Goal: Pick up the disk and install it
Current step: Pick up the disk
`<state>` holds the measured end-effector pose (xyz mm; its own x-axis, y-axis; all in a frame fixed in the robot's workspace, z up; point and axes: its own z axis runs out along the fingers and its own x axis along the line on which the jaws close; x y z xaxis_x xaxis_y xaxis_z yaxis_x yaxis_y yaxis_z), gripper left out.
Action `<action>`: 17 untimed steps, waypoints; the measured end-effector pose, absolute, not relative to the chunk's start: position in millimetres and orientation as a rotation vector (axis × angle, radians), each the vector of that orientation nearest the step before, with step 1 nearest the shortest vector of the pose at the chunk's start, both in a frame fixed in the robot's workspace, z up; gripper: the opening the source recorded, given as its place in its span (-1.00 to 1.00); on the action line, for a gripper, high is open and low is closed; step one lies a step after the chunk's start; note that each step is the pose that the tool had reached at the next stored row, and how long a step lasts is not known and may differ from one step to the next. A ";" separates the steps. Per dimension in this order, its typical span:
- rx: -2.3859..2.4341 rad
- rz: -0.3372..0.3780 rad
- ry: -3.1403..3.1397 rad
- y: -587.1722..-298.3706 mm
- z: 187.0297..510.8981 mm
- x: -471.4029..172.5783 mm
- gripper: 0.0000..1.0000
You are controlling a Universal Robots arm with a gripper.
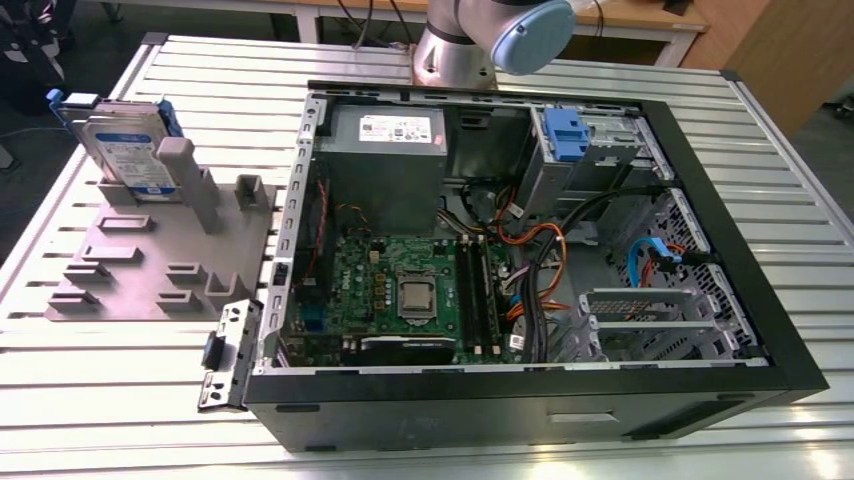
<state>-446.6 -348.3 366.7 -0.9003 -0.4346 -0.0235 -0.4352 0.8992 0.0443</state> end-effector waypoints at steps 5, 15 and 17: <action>-0.718 0.076 3.044 -348.3 366.7 -446.6 -0.79; -0.758 0.076 3.035 -348.4 366.7 -446.6 -0.79; -0.767 0.076 3.033 -348.4 366.7 -446.6 -0.79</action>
<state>-446.6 -348.4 366.7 -0.8799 -0.4745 -0.0236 -0.4751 0.8788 0.0443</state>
